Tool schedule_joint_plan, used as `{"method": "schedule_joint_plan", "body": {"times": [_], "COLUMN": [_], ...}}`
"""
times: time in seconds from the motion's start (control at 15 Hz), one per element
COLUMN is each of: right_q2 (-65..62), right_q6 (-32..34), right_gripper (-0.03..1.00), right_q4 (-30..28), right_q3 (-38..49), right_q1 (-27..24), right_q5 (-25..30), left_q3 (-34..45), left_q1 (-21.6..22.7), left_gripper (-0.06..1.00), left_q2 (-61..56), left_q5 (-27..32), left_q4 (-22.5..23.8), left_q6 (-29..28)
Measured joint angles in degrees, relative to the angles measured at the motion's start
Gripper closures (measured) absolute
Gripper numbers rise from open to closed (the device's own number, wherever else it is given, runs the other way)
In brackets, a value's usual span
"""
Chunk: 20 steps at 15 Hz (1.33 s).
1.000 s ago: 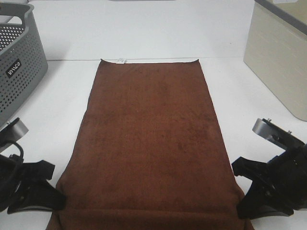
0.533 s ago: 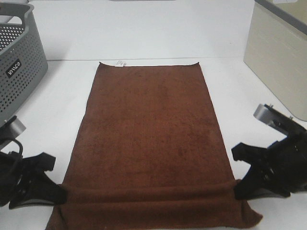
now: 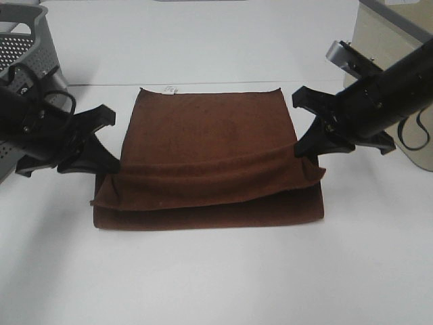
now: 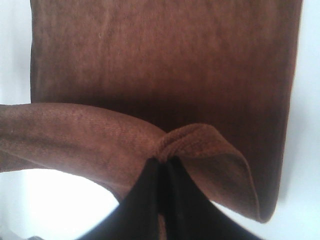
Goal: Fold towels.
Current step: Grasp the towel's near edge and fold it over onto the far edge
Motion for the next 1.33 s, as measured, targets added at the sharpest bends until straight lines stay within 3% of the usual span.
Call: {"method": "schedule_joint_plan", "body": {"times": [0.53,0.8,1.07,1.2,1.33], "right_q2": [22.7,33.9,39.1,40.3,40.4], "right_q6": [9.8,9.9,9.9,9.9,9.9], "right_gripper": [0.97,0.97,0.97,0.94,0.75], "right_q4": [-14.5,-16.3,-17.0,-17.8,-18.0], "right_q3": [-36.0,-52.8,-58.4,-58.8,-58.8], "right_q1": [-0.1,-0.1,-0.2,-0.2,-0.2], "right_q5": [0.7,-0.3,-1.7,-3.0,-3.8], "left_q3": [-31.9,-48.2,-54.5,-56.5,-57.0], "left_q1": [0.0,0.0,0.0,0.0,0.0], "left_gripper": [0.94,0.93,0.90,0.81,0.57], "left_q2": [20.6,31.3,36.6,38.9,39.7], "left_q5": [-6.0,-11.3,-15.0,-15.0,-15.0], "left_q4": [2.3,2.3,2.5,2.5,2.6], "left_q6": [-2.0,-2.0,-2.0,-2.0,-2.0]}}
